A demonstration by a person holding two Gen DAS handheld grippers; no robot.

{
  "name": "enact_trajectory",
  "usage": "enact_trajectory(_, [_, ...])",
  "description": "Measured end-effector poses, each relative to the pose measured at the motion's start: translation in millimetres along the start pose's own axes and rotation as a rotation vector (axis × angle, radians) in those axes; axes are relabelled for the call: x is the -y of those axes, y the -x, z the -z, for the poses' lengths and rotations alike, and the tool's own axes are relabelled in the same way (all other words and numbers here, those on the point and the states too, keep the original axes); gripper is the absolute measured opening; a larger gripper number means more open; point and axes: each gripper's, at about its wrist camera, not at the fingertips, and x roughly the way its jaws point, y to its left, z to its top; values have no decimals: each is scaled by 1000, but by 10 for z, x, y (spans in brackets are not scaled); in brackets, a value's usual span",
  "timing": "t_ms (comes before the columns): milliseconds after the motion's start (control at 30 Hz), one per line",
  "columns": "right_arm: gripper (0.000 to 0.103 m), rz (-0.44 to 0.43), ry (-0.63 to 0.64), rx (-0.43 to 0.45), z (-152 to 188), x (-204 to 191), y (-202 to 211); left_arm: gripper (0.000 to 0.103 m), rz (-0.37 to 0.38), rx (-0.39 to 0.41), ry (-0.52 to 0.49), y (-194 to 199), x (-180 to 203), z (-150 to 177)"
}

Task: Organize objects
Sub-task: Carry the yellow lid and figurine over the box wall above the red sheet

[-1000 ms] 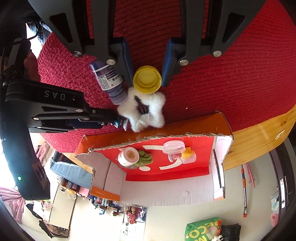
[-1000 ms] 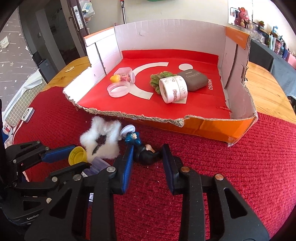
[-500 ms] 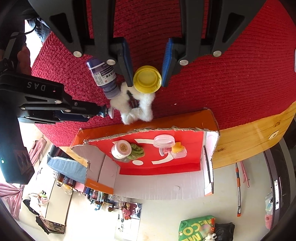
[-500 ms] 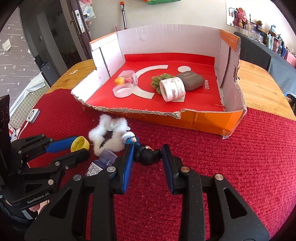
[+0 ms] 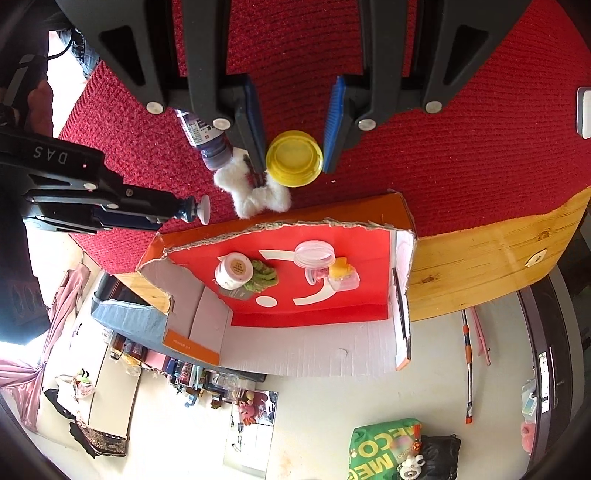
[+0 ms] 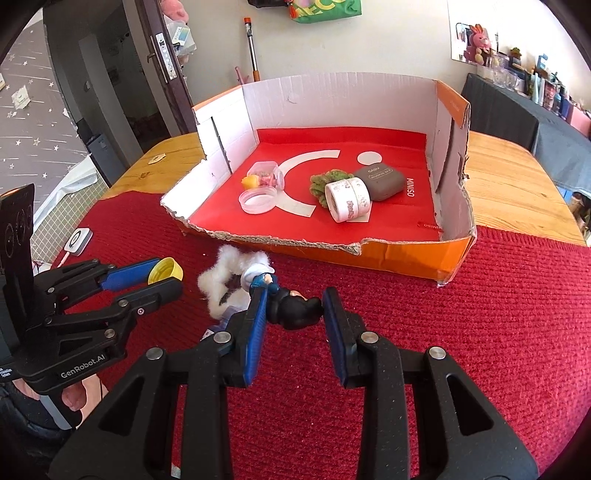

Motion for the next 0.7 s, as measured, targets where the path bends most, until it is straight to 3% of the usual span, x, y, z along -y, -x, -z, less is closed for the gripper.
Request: enact_trajectory(700, [29, 0, 21, 30, -339, 20, 117, 31, 5, 27, -8, -57, -51, -542])
